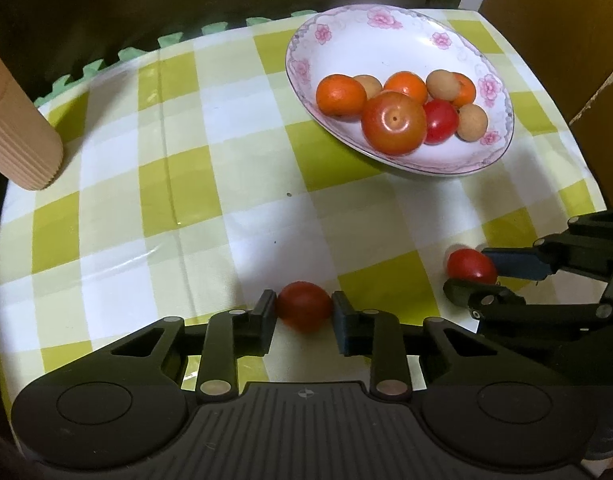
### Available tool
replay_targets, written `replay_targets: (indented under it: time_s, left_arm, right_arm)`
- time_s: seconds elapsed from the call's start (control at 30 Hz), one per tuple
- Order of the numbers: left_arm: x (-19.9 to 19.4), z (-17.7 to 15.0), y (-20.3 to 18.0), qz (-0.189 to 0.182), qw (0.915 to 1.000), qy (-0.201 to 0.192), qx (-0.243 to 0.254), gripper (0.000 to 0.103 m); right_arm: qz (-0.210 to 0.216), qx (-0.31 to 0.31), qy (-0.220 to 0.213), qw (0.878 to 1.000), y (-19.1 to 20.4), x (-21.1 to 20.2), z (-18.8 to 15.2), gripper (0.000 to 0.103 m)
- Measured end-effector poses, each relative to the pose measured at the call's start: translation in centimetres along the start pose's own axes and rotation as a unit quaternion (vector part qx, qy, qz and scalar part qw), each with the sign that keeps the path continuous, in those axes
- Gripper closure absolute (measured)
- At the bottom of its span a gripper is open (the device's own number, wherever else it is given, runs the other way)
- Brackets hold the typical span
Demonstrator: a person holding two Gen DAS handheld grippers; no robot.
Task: Organize fruits
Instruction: 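Lift both red tomatoes in both grippers above the table, then carry both red tomatoes in both grippers over the flowered bowl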
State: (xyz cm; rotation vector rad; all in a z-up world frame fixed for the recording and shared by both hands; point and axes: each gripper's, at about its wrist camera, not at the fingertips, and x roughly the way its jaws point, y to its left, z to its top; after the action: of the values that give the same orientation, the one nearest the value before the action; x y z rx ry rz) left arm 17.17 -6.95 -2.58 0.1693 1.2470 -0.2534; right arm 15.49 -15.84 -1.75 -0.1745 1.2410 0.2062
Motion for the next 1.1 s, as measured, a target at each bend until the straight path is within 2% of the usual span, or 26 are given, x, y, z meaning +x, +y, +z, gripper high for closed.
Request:
replay_targets:
  time_s: [0.63,1.1]
  left_arm:
    - [-2.4,0.2,-0.6,0.016,0.9994,-0.027,0.015,0.067]
    - [-3.8,3.3,-2.0,0.01,0.9979,-0.06,0.022,0.067]
  right_arm:
    - [-0.001,0.01,-0.046,0.999,-0.9,-2.8,0.6,0.077]
    - [-0.005,0.052,-0.09,0.995,-3.7,-4.7,1.9,0.077]
